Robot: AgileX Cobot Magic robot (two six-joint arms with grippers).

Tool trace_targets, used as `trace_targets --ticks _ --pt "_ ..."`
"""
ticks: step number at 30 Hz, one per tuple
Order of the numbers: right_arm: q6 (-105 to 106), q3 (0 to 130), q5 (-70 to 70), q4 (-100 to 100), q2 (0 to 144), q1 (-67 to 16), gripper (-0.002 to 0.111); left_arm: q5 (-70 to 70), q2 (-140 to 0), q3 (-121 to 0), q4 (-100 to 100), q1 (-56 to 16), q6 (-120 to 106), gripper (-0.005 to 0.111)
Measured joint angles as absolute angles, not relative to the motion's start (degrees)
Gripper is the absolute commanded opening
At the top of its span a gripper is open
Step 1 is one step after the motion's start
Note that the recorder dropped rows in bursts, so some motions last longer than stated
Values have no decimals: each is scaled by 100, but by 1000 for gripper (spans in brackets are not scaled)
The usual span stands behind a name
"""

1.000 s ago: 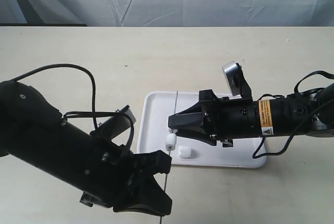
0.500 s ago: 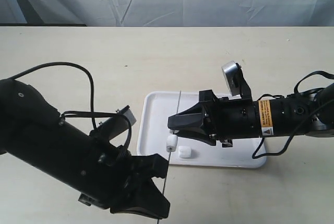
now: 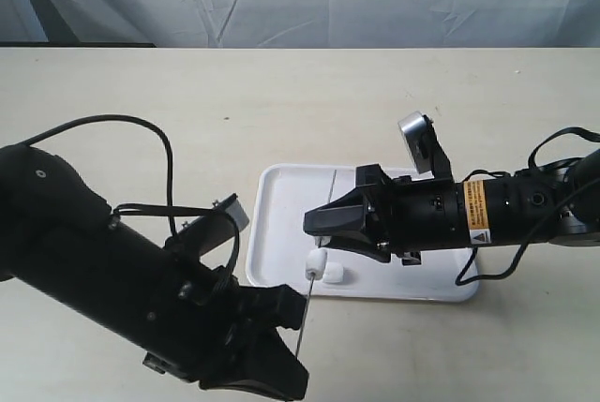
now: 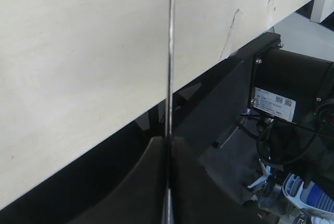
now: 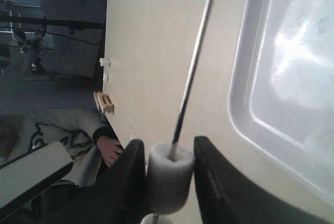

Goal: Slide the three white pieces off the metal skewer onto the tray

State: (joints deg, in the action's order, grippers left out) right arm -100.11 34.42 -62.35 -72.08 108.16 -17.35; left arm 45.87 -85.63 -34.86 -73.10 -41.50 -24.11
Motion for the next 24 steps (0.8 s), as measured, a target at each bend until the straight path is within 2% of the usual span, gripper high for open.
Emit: trace_targets --ticks 2,5,6,8,12,24 --pt "-10011 3442 -6236 -7208 10816 -1735 30 4576 -8563 -3486 -7310 -4150 -2411 0" --pt "-9999 3442 -6236 -7208 10816 -1735 12 4548 -8563 -3486 -7323 -4150 -2411 0" --pt "-9988 3442 -6236 -7208 10816 -1735 10 4548 -8563 -3486 -7323 -4150 -2411 0" --pt "-9963 3442 -6236 -7208 10816 -1735 11 4548 -8563 -3486 -7323 -4150 -2411 0" --pt "-9856 3442 -6236 -7198 10816 -1735 22 4628 -8563 -3486 -7334 -4150 -2411 0" --pt "-9791 3808 -5540 -6939 10819 -1745 22 5030 -8180 -2990 -7519 -4884 -2297 0"
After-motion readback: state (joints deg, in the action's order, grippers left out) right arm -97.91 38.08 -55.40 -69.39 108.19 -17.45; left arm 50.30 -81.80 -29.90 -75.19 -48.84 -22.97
